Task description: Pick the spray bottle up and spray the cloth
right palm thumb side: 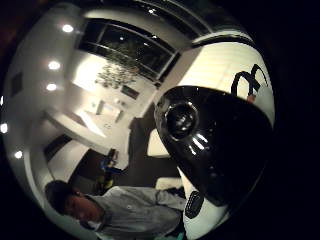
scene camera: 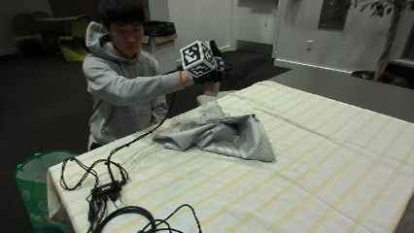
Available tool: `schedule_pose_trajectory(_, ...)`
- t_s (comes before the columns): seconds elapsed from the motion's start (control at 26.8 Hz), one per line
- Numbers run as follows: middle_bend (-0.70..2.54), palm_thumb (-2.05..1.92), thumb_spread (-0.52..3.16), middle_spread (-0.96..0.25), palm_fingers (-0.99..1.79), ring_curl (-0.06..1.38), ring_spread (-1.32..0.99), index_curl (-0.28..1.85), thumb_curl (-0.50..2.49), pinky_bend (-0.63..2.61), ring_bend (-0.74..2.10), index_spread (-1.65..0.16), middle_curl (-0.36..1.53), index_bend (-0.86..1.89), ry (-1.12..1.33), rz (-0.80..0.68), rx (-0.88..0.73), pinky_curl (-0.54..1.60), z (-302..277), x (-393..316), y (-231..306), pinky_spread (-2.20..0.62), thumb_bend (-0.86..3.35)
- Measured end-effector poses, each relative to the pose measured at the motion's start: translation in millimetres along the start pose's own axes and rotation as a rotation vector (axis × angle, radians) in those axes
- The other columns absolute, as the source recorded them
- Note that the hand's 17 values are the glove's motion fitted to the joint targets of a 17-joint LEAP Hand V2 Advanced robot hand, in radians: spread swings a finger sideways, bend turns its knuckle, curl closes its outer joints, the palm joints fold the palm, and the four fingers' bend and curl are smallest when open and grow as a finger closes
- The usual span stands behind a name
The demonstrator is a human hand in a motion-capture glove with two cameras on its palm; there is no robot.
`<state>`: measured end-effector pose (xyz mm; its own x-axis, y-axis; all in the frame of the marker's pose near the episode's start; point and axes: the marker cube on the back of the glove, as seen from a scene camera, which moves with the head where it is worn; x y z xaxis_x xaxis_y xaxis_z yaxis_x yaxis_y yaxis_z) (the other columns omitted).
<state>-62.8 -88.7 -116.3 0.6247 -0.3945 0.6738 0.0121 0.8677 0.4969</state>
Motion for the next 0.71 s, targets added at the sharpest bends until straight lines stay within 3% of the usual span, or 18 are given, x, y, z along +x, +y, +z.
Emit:
schedule_pose_trajectory(0.19,0.54,0.97,0.07,-0.06,1.37,0.47,-0.12,0.53,0.73,0.41,0.62,-0.11,0.50,0.46,-0.296,-0.026,0.113,0.41,41.1,-16.2,-7.6,-0.18,-0.03)
schedule_pose_trajectory(0.37,0.54,0.97,0.06,-0.06,1.37,0.47,-0.12,0.53,0.73,0.41,0.62,-0.11,0.50,0.46,-0.428,-0.010,0.227,0.41,97.4,-6.8,-10.5,-0.18,-0.03)
schedule_pose_trajectory(0.71,0.53,0.97,0.06,-0.05,1.35,0.47,-0.12,0.53,0.74,0.41,0.61,-0.10,0.50,0.46,-0.562,0.197,0.149,0.41,201.0,36.2,-20.0,-0.19,-0.02)
